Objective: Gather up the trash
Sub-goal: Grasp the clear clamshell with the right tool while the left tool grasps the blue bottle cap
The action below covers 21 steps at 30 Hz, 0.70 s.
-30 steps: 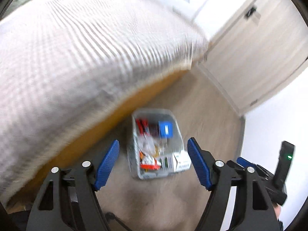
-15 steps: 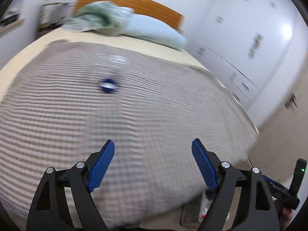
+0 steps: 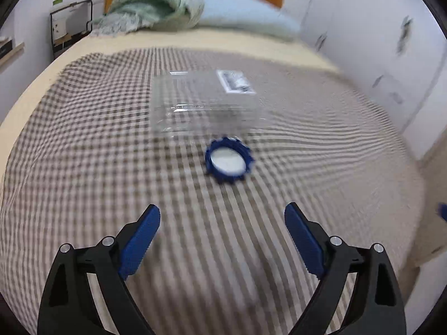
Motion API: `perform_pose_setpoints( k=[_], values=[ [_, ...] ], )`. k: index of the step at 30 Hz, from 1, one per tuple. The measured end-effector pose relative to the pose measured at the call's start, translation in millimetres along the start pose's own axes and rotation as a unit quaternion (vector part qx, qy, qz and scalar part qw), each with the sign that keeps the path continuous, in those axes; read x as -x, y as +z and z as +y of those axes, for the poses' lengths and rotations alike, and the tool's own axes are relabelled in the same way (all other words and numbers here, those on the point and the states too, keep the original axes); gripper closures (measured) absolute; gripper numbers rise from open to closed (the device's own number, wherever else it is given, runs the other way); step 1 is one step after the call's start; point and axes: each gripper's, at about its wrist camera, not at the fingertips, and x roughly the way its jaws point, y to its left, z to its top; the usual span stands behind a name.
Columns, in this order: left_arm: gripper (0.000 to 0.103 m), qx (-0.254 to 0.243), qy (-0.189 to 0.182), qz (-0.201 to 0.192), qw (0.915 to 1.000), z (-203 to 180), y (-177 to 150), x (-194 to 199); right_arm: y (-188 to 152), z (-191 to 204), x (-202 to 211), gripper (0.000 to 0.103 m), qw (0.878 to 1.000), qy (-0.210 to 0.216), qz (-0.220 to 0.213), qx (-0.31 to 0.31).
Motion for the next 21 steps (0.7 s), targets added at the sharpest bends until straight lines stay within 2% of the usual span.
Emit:
perform_pose_setpoints(
  k=[2, 4, 6, 8, 11, 14, 17, 19, 21],
  values=[
    [0.016, 0.022, -0.013, 0.020, 0.9995, 2, 19, -34, 15, 0, -6, 0.032, 1.000, 0.010, -0.001, -0.005],
    [0.037, 0.050, 0.002, 0.039, 0.9980, 9, 29, -58, 30, 0, -17, 0.032, 1.000, 0.025, 0.005, -0.004],
    [0.052, 0.052, -0.004, 0.007, 0.9986, 13, 30, -58, 44, 4, -38, 0.032, 0.999, 0.035, 0.024, 0.005],
    [0.052, 0.036, -0.033, 0.012, 0.9987, 18, 25, -52, 55, 8, -64, 0.032, 0.998, 0.048, 0.038, 0.012],
    [0.052, 0.048, -0.048, -0.014, 0.9976, 44, 8, -17, 67, 17, -114, 0.032, 0.994, 0.082, 0.071, 0.009],
    [0.052, 0.056, -0.035, -0.052, 0.9964, 78, -4, 23, 79, 33, -164, 0.032, 0.987, 0.125, 0.102, -0.003],
    [0.052, 0.077, -0.022, -0.072, 0.9942, 111, -7, 49, 90, 59, -209, 0.032, 0.977, 0.177, 0.118, -0.016],
    [0.052, 0.090, -0.013, -0.077, 0.9929, 122, -13, 64, 97, 71, -233, 0.032, 0.974, 0.189, 0.121, -0.035],
    [0.052, 0.105, -0.014, -0.085, 0.9907, 134, -16, 71, 97, 81, -261, 0.033, 0.970, 0.184, 0.151, -0.042]
  ],
)
